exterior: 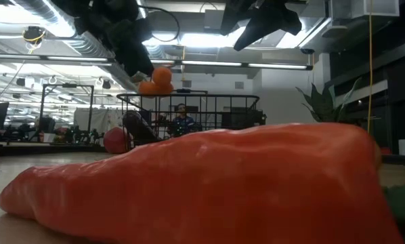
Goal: Build produce basket
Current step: Put the orange tangerines into the black wire basket, then put the green pear into the black wire basket
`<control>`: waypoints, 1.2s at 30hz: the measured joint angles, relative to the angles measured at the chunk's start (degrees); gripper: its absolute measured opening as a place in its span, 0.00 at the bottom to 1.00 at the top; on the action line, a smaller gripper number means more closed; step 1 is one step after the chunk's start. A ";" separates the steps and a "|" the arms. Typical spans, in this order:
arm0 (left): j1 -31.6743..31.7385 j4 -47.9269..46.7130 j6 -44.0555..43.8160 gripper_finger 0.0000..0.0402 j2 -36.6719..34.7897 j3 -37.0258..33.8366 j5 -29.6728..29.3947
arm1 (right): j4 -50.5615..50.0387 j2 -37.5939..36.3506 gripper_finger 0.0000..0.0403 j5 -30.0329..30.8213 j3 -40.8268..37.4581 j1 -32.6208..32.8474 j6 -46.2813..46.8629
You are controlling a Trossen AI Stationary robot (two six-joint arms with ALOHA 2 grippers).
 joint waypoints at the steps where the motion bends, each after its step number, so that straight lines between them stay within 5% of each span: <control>1: -0.15 -0.05 0.00 0.00 0.00 -0.02 -0.01 | 0.00 0.00 0.44 0.00 0.00 0.00 0.01; 13: -5.22 0.56 5.84 0.00 1.76 -0.02 -0.09 | 0.09 0.00 0.44 0.00 0.00 0.00 0.11; 22: -9.29 4.69 7.28 0.07 1.75 -0.02 -5.84 | 0.52 0.00 0.44 0.00 0.00 0.00 0.13; 36: -10.66 5.75 2.87 0.33 1.99 -0.02 -6.98 | 0.96 0.00 0.44 0.00 0.00 -0.01 0.13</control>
